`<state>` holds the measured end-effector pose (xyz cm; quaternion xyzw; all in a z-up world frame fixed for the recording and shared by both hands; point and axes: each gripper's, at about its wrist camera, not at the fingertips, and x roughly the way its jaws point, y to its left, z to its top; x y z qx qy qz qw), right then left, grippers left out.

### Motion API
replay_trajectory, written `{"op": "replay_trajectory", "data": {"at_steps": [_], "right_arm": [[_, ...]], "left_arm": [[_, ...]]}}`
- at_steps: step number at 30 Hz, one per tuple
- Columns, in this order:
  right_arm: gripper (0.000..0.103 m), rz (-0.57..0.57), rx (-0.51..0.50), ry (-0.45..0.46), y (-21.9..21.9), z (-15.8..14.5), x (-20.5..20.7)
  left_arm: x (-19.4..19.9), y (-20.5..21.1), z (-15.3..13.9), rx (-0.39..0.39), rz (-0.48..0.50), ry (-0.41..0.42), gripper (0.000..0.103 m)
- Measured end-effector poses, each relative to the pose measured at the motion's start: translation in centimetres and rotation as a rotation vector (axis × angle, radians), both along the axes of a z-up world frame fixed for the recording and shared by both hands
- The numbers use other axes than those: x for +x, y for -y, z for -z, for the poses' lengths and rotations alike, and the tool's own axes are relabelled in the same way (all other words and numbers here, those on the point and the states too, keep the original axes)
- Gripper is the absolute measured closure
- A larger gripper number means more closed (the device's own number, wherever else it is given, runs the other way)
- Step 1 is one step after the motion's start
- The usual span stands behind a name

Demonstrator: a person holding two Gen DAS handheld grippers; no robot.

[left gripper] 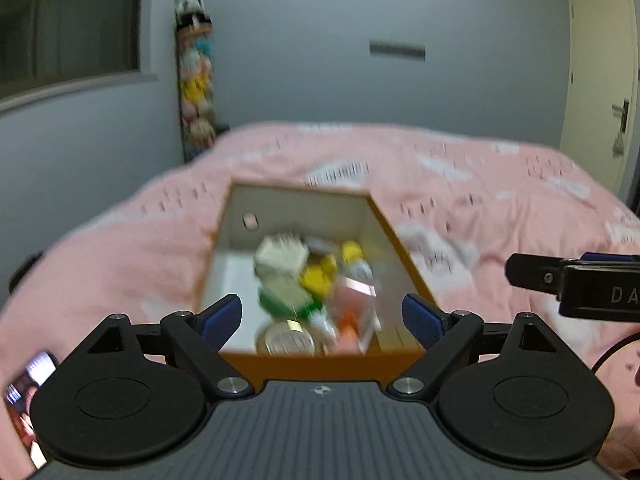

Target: Organize rigid objects

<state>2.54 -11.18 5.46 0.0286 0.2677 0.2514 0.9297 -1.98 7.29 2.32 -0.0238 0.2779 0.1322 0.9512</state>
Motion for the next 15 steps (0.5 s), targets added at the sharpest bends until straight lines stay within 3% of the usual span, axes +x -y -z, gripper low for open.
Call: {"op": "replay_trajectory", "data": {"at_steps": [6,15], "right_arm": [[0.003,-0.01,-0.035,-0.125,-0.2,2.6,0.9],[0.003,0.023,-0.003,-0.239,0.6,4.4,2.5]], "left_arm": [[0.4,0.0,2.1,-0.03,-0.012,-0.09,0.0],[0.7,0.4,3.0,-0.029,-0.016,-0.149,0.0]]}}
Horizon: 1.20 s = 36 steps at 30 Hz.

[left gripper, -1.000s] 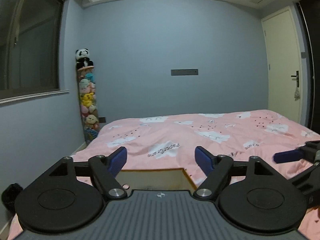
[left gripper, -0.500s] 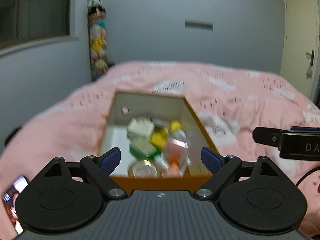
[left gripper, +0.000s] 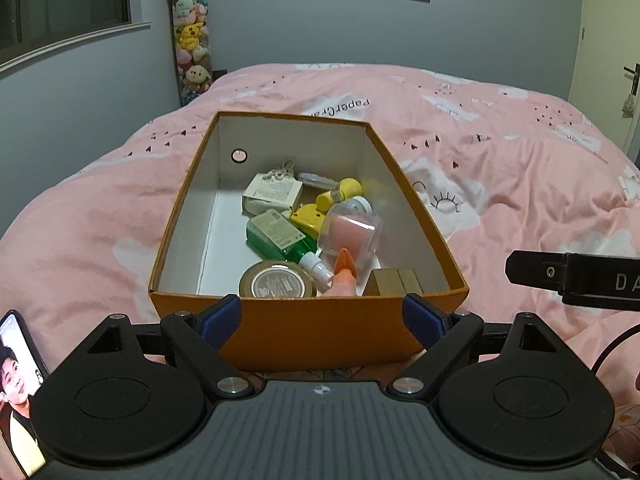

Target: Organize rigid objects

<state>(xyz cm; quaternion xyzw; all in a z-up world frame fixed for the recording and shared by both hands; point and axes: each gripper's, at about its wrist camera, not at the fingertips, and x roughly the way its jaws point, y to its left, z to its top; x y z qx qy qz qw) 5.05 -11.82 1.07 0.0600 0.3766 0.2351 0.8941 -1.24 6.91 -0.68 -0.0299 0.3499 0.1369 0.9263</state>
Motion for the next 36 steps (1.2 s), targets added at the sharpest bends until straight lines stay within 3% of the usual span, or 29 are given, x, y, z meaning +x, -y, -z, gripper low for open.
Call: {"op": "replay_trajectory", "data": {"at_steps": [36], "right_arm": [[0.003,-0.009,0.017,-0.001,-0.1,0.0,0.4]], "left_arm": [[0.6,1.0,-0.2,0.058,0.038,-0.016,0.0]]}}
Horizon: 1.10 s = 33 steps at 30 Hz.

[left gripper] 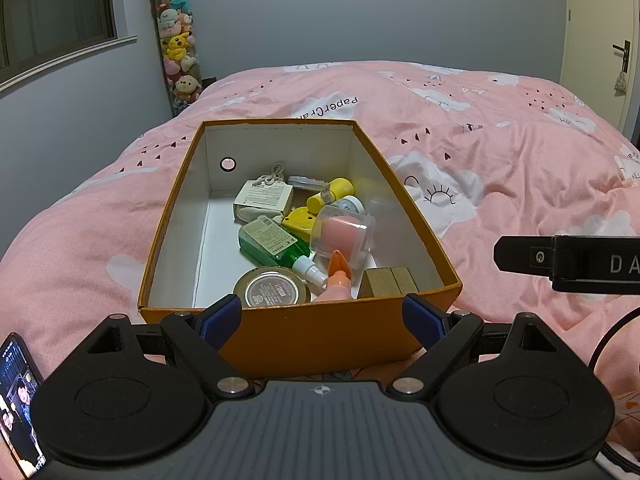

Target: Organize rigid objects

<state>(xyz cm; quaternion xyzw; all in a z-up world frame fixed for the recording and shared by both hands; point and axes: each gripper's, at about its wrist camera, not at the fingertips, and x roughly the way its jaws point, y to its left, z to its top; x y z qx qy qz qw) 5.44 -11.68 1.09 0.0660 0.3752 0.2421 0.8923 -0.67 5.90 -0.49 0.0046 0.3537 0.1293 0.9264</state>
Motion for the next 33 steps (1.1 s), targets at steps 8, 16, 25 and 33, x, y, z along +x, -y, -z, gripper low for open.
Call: {"op": "replay_trajectory", "data": {"at_steps": [8,16,25,33], "right_arm": [[0.003,0.001,0.0,0.0,0.01,0.02,0.01],[0.003,-0.001,0.001,-0.001,0.06,0.02,0.03],[0.003,0.001,0.002,-0.001,0.06,0.04,0.0],[0.003,0.001,0.002,-0.001,0.08,0.05,0.0]], "left_arm": [[0.12,0.08,0.04,0.003,0.009,-0.004,0.0],[0.17,0.24,0.13,0.011,0.022,-0.008,0.0],[0.23,0.46,0.12,0.02,0.031,-0.01,0.0],[0.27,0.54,0.14,0.023,0.034,-0.01,0.0]]}}
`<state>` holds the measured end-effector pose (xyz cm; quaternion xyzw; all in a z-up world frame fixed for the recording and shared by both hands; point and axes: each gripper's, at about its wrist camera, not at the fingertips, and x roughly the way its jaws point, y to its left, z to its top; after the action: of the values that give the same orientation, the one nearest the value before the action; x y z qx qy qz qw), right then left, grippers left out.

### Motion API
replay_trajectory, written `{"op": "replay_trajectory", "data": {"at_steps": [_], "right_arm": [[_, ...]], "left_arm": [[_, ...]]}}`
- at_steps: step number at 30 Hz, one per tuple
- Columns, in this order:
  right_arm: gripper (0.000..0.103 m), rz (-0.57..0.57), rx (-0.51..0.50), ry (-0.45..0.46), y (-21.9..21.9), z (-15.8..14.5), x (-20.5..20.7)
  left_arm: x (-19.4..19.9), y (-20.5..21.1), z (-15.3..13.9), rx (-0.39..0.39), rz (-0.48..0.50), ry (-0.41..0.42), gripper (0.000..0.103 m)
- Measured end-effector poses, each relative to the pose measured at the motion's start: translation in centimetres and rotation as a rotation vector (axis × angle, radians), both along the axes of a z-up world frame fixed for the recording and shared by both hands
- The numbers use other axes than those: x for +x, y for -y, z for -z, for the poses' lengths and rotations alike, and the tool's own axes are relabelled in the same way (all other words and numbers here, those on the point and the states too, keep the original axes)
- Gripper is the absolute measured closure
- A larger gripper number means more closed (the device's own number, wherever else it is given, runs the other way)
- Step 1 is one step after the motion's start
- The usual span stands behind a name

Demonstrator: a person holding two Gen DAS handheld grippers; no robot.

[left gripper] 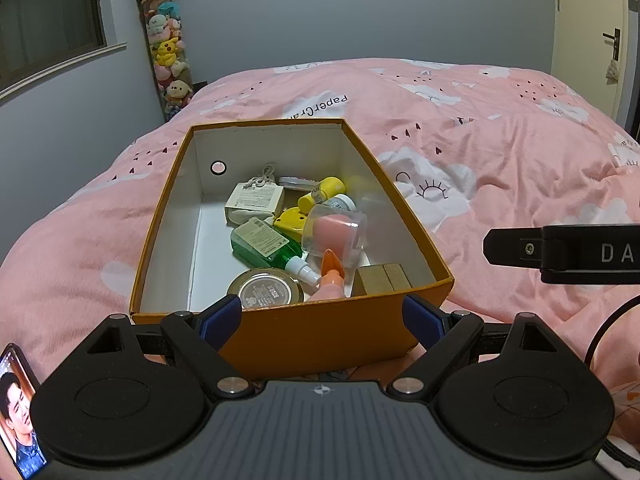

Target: Organize rigid objects

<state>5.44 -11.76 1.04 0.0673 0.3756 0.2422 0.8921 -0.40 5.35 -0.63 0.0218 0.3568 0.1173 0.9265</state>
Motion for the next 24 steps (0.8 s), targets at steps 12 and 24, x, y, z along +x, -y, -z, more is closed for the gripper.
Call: {"op": "replay_trajectory", "data": {"at_steps": [12,24], "right_arm": [[0.003,0.001,0.0,-0.001,0.03,0.05,0.01],[0.003,0.012,0.002,-0.006,-0.11,0.21,-0.15]], "left_arm": [[0.03,0.05,0.03,0.001,0.004,0.0,0.0],[0.1,0.12,0.05,0.003,0.008,0.0,0.0]]}}
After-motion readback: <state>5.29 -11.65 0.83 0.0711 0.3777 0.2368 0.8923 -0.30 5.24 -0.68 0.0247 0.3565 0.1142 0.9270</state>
